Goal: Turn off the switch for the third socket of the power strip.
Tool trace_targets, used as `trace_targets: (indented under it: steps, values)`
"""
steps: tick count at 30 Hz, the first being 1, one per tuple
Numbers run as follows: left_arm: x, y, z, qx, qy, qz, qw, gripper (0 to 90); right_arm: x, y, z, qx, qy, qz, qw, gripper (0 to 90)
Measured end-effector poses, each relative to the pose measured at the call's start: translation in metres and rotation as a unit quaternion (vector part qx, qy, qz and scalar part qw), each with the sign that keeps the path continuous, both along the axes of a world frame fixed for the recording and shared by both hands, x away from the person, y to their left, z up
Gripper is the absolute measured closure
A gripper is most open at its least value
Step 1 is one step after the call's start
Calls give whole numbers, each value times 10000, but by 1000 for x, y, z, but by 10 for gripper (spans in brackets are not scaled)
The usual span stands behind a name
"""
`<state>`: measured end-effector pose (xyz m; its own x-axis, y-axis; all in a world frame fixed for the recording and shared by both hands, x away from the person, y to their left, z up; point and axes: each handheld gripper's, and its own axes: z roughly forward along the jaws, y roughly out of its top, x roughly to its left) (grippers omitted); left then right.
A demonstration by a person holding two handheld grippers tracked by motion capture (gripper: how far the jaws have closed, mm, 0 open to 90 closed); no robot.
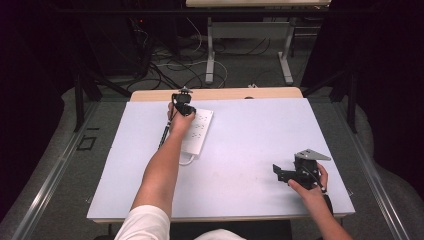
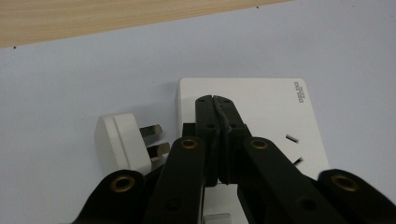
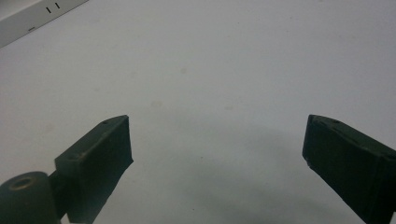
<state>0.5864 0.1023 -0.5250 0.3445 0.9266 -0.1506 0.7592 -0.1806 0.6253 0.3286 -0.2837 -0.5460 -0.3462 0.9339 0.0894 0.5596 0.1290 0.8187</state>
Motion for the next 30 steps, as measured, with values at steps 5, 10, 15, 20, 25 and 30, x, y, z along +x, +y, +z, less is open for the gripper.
trace_targets:
  steps: [5, 10, 15, 20, 25, 30]
  values:
    - [0, 0, 0, 28, -1, -13, 10000, 900, 0, 0, 0, 2, -3, -1, 10000, 76]
    - [-1, 0, -1, 87, -43, -34, 9999, 900, 0, 0, 0, -34, -27, 20, 10000, 76]
    - [-1, -2, -3, 6, -50, 10, 10000, 900, 0, -1, 0, -36, -37, 23, 10000, 76]
    - [0, 0, -4, 7, -74, -25, 10000, 900, 0, -1, 0, -37, -22, 6, 10000, 76]
    - [-1, -1, -3, 38, -82, -5, 10000, 900, 0, -1, 0, -7, -27, 18, 10000, 76]
    - [-1, -1, -3, 43, -58, 7, 10000, 900, 0, -1, 0, -9, -26, 13, 10000, 76]
